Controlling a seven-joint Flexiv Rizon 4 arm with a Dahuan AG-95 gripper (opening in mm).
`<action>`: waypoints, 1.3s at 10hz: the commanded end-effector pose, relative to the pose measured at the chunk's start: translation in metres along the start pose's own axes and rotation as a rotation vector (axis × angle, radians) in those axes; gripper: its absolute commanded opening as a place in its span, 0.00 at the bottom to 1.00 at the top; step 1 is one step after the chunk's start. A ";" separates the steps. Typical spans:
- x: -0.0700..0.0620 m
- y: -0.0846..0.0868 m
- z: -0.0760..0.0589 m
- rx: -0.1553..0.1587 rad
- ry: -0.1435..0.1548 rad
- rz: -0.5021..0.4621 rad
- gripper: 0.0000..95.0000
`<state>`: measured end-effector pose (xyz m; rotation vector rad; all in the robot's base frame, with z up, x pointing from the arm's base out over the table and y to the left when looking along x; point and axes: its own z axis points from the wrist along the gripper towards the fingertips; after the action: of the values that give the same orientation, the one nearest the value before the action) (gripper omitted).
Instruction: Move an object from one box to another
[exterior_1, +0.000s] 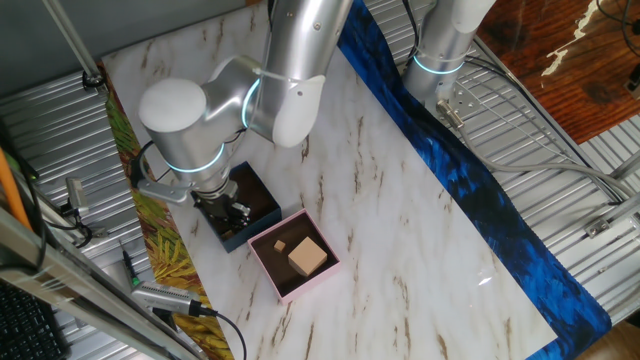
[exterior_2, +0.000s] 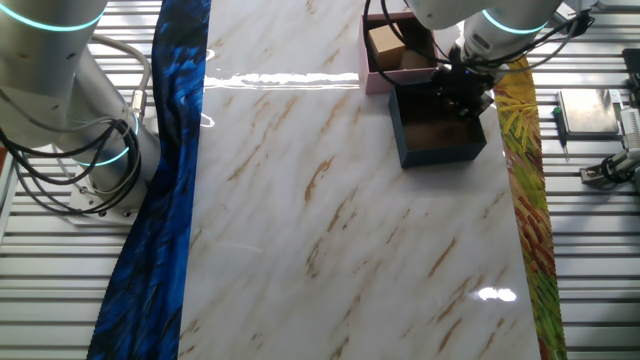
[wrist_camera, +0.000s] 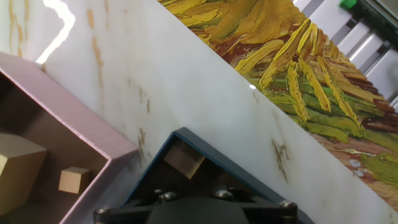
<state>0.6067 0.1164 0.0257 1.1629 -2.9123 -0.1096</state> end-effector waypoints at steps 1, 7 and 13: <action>0.000 0.000 -0.001 -0.008 0.005 0.005 0.00; 0.007 0.003 -0.010 -0.038 0.043 0.041 0.00; -0.024 0.004 -0.020 -0.047 0.070 0.048 0.00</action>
<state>0.6230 0.1364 0.0469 1.0673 -2.8542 -0.1347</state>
